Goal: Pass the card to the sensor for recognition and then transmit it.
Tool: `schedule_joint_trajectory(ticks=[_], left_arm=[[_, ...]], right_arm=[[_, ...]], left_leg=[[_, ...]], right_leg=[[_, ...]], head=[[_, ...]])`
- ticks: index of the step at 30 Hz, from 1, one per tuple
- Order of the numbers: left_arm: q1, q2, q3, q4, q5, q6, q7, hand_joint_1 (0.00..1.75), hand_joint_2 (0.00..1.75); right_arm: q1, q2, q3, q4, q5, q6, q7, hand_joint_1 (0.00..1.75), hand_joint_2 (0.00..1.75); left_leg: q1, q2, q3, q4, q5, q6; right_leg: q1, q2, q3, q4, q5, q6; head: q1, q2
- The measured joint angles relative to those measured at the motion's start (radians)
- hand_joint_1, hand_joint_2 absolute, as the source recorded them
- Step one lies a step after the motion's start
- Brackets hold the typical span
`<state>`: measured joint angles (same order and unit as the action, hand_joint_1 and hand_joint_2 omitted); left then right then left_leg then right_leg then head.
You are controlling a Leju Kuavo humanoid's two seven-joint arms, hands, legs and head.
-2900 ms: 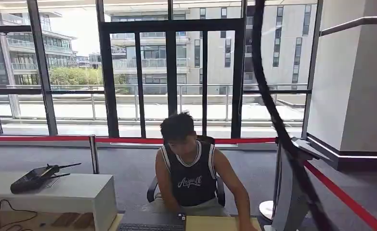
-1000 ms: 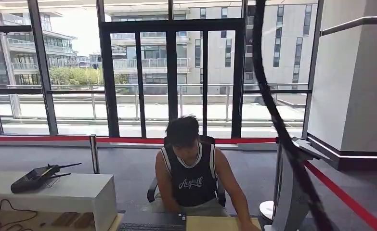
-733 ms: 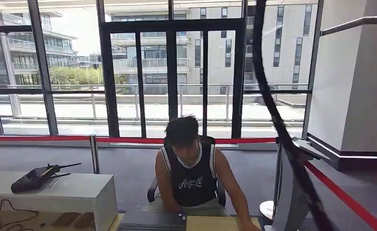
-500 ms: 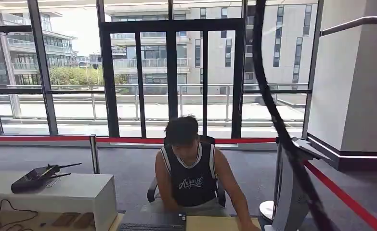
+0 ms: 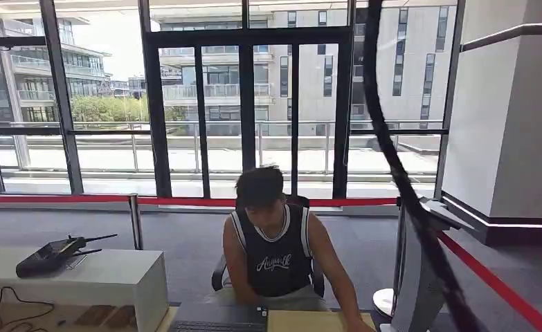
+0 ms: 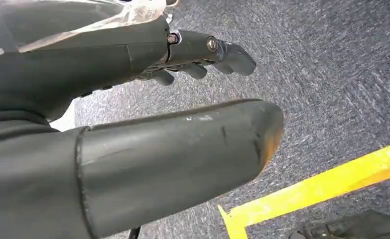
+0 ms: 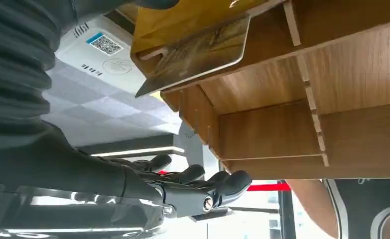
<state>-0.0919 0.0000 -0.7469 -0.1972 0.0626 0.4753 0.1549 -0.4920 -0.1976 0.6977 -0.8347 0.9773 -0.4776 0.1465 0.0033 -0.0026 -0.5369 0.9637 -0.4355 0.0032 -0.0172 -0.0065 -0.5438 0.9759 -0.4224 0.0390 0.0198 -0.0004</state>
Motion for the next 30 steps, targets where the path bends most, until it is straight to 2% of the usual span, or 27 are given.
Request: schedule_joint_trajectory(ticks=[1,2,3,30], left_arm=[[0.000,0.000,0.000,0.000,0.000,0.000,0.000,0.00,0.00],[0.000,0.000,0.000,0.000,0.000,0.000,0.000,0.00,0.00],[0.000,0.000,0.000,0.000,0.000,0.000,0.000,0.00,0.00],[0.000,0.000,-0.024,0.000,0.000,0.001,-0.003,0.00,0.00]], right_arm=[[-0.001,0.002,0.000,0.004,-0.003,0.000,-0.003,1.08,1.75],[-0.002,0.003,0.000,0.007,-0.006,-0.003,-0.005,1.08,1.75],[-0.003,0.004,0.000,0.011,-0.007,-0.003,-0.006,1.75,1.75],[-0.016,0.021,0.000,0.057,-0.047,-0.010,-0.018,1.75,1.75]], left_leg=[[0.000,0.000,0.000,0.000,0.000,0.000],[0.000,0.000,0.000,0.000,0.000,0.000],[0.000,0.000,0.000,0.000,0.000,0.000],[0.000,0.000,0.000,0.000,0.000,0.000]], right_leg=[[0.000,0.000,0.000,0.000,0.000,0.000],[0.000,0.000,0.000,0.000,0.000,0.000],[0.000,0.000,0.000,0.000,0.000,0.000],[0.000,0.000,0.000,0.000,0.000,0.000]], head=[[0.000,0.000],[0.000,0.000],[0.000,0.000],[0.000,0.000]])
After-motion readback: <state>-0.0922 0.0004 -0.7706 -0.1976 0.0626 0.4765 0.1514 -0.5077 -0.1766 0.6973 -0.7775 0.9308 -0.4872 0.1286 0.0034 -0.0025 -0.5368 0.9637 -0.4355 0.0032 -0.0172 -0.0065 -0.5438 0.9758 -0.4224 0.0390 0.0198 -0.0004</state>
